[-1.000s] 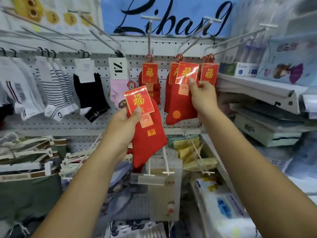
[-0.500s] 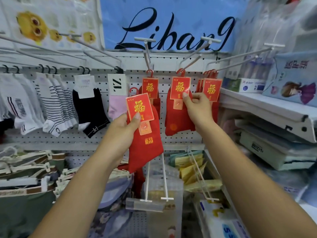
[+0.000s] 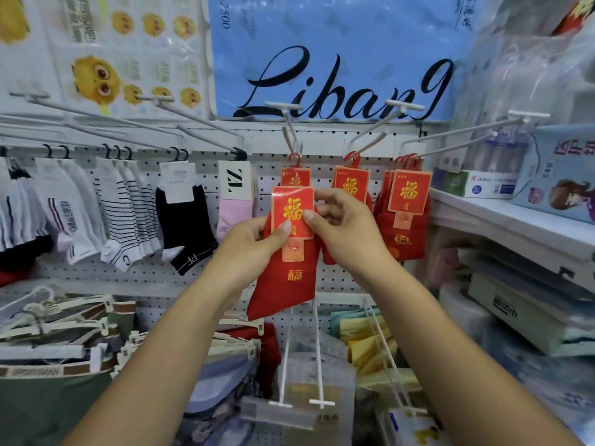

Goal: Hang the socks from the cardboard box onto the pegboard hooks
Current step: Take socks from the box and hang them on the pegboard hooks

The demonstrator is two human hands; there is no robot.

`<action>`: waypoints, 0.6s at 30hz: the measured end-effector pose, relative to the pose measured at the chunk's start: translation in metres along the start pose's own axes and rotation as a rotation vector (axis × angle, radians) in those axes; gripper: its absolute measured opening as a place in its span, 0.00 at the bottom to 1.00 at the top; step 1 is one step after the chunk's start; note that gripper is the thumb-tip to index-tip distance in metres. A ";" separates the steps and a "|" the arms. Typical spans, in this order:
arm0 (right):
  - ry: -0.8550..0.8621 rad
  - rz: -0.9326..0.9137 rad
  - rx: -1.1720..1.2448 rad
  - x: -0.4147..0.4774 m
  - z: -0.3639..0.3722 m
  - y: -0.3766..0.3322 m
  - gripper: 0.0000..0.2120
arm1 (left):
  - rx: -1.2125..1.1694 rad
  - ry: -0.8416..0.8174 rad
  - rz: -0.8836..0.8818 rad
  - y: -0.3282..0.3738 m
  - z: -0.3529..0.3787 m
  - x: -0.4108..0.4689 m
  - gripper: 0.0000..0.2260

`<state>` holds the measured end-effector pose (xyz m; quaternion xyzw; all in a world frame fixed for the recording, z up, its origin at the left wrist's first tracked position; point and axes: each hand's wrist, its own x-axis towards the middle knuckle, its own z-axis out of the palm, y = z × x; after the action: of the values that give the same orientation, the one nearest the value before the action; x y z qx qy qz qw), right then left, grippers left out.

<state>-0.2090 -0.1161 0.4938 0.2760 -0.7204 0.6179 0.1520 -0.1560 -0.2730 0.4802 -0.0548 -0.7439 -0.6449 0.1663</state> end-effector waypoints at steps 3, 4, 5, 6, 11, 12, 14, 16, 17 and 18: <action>0.028 0.006 0.010 0.009 0.003 0.001 0.18 | 0.106 0.095 0.008 0.005 -0.012 0.005 0.10; 0.052 0.013 0.018 0.012 0.003 0.001 0.18 | 0.142 0.178 0.027 0.006 -0.018 0.011 0.12; 0.086 0.017 0.012 0.017 0.004 0.002 0.17 | 0.162 0.271 0.050 0.008 -0.025 0.016 0.14; 0.123 0.012 -0.013 0.023 0.003 0.002 0.17 | 0.172 0.360 0.075 0.012 -0.033 0.021 0.16; 0.207 -0.028 -0.117 0.054 0.005 -0.001 0.18 | 0.204 0.521 0.303 0.027 -0.058 0.040 0.23; 0.192 -0.042 -0.120 0.058 0.006 -0.003 0.18 | 0.218 0.519 0.326 0.029 -0.060 0.042 0.22; 0.164 -0.057 -0.140 0.066 0.007 -0.004 0.18 | 0.232 0.501 0.353 0.035 -0.061 0.047 0.20; 0.151 -0.056 -0.167 0.073 0.009 -0.003 0.19 | 0.209 0.471 0.373 0.039 -0.060 0.051 0.19; 0.144 -0.051 -0.178 0.076 0.010 -0.002 0.19 | 0.202 0.465 0.383 0.040 -0.060 0.054 0.18; 0.139 -0.041 -0.186 0.078 0.011 0.001 0.19 | 0.205 0.464 0.392 0.040 -0.060 0.055 0.16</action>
<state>-0.2703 -0.1428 0.5349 0.2319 -0.7564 0.5629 0.2392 -0.1849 -0.3329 0.5420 -0.0316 -0.7224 -0.5178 0.4572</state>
